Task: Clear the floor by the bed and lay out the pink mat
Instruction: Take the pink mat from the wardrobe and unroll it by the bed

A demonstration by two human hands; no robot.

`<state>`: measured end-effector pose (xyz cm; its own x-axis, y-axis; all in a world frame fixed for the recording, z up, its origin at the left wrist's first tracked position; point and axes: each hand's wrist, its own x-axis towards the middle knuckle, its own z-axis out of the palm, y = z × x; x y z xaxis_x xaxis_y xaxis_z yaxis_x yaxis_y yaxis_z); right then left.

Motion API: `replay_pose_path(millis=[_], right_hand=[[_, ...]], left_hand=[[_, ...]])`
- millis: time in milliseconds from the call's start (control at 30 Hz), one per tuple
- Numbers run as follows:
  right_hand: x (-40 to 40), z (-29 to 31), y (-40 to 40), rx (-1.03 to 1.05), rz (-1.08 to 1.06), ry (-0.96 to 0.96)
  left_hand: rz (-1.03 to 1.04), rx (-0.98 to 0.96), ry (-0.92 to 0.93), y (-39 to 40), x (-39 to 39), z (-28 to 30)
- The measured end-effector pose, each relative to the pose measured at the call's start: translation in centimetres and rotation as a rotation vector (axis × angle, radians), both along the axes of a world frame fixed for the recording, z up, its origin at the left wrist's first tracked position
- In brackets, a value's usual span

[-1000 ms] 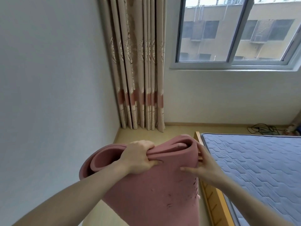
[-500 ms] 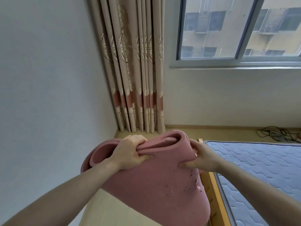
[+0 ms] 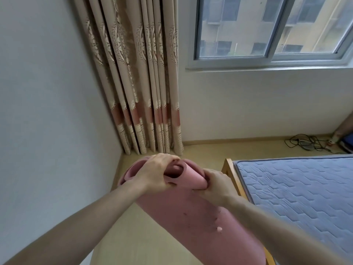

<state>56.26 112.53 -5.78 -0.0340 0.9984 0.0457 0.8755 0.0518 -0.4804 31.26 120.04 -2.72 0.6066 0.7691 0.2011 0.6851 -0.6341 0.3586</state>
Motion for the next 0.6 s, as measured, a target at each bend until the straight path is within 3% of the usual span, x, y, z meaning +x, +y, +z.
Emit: replay_pose_path(millis=[167,300,500,600], right_hand=[[-3.9,-5.2,5.1,-0.077,-0.047,-0.059],[-6.3,-11.0,7.3,-0.158,-0.118,-0.039],[-9.9,-22.6,10.2,-0.236,-0.245,0.203],[-9.4,-29.4,9.8,-0.371,-0.174,0.298]], left_hand=[[-0.143,-0.011,0.139,5.6,-0.3,-5.3],[-0.15,-0.039,0.149,8.6,-0.6,-11.3],[-0.02,-0.12,0.055,12.6,-3.8,-24.0],[-0.048,-0.156,0.082,13.6,-5.8,-30.9]])
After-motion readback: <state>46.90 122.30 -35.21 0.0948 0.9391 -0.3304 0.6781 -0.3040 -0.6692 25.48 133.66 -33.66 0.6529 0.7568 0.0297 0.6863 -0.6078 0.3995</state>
